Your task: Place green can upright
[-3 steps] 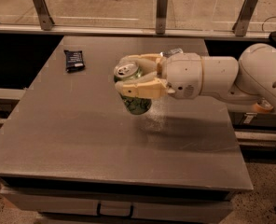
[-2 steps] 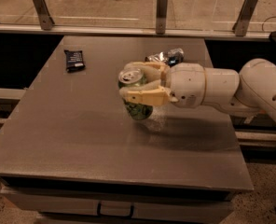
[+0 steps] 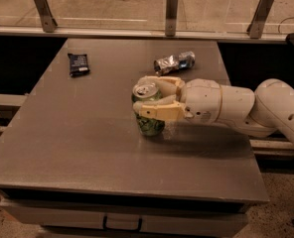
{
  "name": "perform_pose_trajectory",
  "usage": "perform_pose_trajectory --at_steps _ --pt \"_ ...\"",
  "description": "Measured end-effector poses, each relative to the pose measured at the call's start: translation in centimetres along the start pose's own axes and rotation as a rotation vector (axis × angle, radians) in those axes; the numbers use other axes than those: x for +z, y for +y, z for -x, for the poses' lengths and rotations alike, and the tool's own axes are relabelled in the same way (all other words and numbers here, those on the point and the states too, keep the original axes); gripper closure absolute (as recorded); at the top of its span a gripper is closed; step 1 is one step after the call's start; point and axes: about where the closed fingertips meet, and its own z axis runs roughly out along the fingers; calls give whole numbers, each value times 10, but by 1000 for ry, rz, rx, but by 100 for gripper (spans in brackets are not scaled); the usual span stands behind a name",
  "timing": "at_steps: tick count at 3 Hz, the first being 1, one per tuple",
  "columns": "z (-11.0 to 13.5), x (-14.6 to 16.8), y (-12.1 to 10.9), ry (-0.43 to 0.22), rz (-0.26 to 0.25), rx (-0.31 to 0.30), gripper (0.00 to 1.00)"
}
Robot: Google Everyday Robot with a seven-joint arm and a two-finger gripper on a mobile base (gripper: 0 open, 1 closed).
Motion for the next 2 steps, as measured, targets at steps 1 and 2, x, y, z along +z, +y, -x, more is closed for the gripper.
perform_pose_trajectory --at_steps 1,2 --pt "-8 -7 1 -1 -11 19 14" --pt "-10 -17 3 11 -34 28 0"
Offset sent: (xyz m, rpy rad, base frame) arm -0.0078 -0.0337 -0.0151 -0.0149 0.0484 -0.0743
